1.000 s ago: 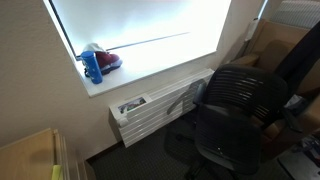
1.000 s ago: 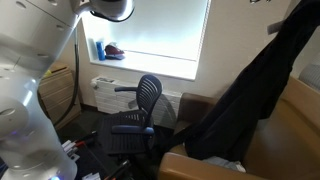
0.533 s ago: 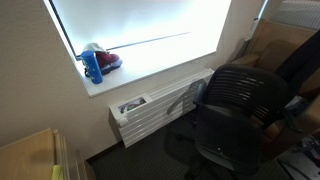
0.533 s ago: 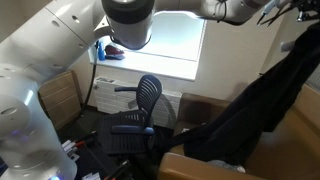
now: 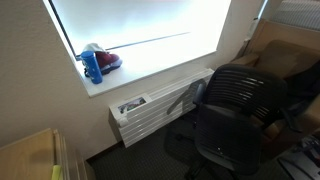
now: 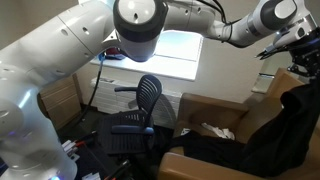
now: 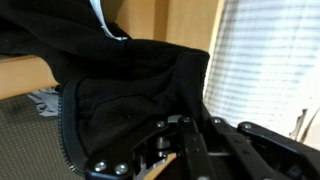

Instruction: Move the black shirt from the black chair to the brown chair

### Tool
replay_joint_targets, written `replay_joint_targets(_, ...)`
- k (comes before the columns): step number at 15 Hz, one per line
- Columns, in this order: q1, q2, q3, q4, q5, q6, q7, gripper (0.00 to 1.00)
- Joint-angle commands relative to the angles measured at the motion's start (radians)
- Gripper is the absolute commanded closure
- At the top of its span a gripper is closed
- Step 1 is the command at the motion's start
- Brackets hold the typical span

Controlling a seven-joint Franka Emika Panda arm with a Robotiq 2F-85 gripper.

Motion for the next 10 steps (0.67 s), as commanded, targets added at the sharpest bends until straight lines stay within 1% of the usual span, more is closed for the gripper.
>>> replay_joint_targets(1, -0.019, -0.034, 0.083, 0.020, 0.091, -0.153, -0.032, 0.97)
replay_joint_targets(4, -0.041, -0.034, 0.143, 0.054, 0.186, -0.235, -0.042, 0.97)
replay_joint_targets(5, -0.009, -0.009, 0.089, 0.028, 0.136, -0.174, -0.006, 0.97)
replay_joint_targets(6, -0.009, -0.010, 0.094, 0.030, 0.141, -0.181, -0.008, 0.90)
replay_joint_targets(10, -0.008, -0.004, 0.092, 0.030, 0.140, -0.180, -0.007, 0.90)
